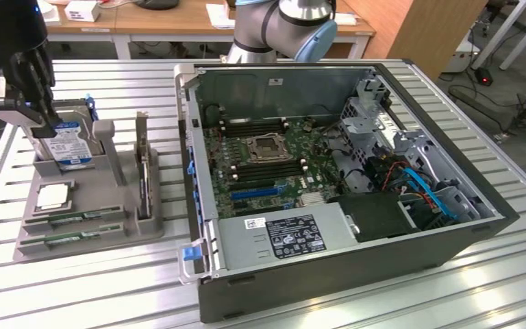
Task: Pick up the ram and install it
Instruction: 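Pick up the ram and move it above insertion slot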
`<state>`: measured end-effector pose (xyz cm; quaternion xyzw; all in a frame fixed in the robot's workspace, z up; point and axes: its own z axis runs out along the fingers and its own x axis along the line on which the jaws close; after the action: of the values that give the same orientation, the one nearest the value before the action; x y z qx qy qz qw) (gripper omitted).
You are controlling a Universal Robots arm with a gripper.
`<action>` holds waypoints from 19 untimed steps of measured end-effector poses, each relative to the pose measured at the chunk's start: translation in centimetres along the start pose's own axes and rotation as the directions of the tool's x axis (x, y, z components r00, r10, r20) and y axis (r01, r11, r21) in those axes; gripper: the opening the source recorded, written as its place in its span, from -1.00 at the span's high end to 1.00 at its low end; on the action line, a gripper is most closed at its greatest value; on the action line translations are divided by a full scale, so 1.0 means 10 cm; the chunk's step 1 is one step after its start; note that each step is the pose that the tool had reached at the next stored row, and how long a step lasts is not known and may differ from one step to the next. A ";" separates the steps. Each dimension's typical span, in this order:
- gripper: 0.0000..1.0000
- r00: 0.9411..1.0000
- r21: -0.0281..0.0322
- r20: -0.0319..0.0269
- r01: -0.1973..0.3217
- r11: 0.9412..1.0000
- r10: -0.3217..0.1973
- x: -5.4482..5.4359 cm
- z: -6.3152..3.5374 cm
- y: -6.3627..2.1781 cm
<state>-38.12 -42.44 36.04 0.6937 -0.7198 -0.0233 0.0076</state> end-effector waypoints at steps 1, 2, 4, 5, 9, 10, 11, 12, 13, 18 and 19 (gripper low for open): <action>0.42 1.000 0.000 0.000 0.000 1.000 0.000 0.00 0.000 0.000; 0.42 1.000 0.000 0.000 0.000 1.000 0.000 0.00 0.000 0.000; 0.42 1.000 0.000 0.000 0.000 1.000 0.000 0.01 0.000 0.000; 0.42 1.000 0.000 0.000 0.000 1.000 0.000 0.02 0.000 0.000; 0.42 1.000 0.000 0.000 0.000 1.000 0.000 0.06 -0.001 -0.001; 0.42 1.000 0.000 0.000 0.000 1.000 0.000 0.07 -0.002 -0.002; 0.42 1.000 0.000 0.000 0.000 1.000 0.000 0.08 -0.002 -0.002; 0.42 1.000 0.000 0.000 0.000 1.000 0.000 0.10 -0.002 -0.002; 0.42 1.000 0.000 0.000 0.000 1.000 0.000 0.11 -0.002 -0.003; 0.42 1.000 0.000 0.000 0.000 1.000 0.000 0.19 -0.004 -0.006; 0.42 1.000 0.000 0.000 0.000 1.000 0.000 0.20 -0.005 -0.006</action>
<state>-38.14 -44.46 36.04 0.6937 -0.7198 -0.0233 0.0076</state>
